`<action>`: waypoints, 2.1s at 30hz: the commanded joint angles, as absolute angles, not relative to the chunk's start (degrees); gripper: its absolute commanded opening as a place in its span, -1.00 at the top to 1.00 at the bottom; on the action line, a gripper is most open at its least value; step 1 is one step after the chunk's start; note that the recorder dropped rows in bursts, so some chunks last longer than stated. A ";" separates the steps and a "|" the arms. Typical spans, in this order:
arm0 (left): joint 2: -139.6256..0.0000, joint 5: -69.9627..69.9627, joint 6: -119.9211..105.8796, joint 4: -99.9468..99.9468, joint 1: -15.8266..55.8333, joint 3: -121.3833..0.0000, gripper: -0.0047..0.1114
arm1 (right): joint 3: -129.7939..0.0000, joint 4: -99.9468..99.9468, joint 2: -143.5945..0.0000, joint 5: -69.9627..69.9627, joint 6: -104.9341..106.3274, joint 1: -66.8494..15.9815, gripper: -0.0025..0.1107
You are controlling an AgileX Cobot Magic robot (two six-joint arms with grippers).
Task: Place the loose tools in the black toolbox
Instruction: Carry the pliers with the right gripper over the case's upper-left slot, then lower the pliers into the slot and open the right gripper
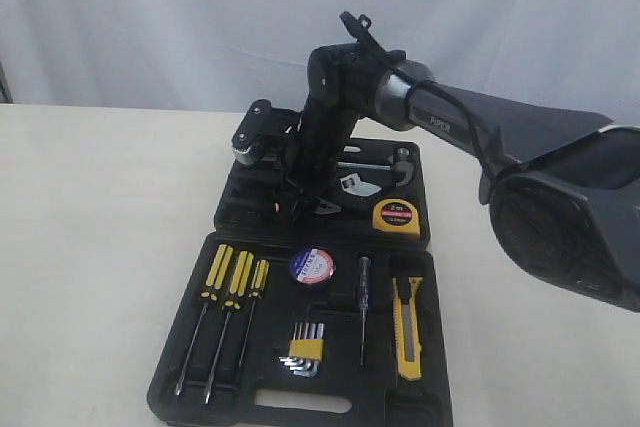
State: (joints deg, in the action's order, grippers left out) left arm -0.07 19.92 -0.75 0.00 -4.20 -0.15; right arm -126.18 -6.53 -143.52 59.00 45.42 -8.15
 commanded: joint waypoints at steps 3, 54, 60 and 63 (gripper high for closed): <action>0.00 19.62 -0.41 0.00 -3.93 0.00 0.92 | -126.58 -7.34 -143.04 64.11 46.27 -8.16 0.96; 0.00 19.62 -0.41 0.00 -3.93 0.00 0.92 | -126.58 -9.81 -138.46 69.96 44.19 -8.16 -0.47; 0.00 19.62 -0.41 0.00 -3.93 0.00 0.92 | -126.58 -10.59 -137.73 63.87 33.79 -8.16 0.08; 0.00 19.62 -0.41 0.00 -3.93 0.00 0.92 | -126.58 -16.40 -137.73 65.00 31.73 -8.16 0.74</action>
State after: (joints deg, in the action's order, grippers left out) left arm -0.07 19.92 -0.75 0.00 -4.20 -0.15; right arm -126.53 -12.24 -138.03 64.39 32.98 -8.26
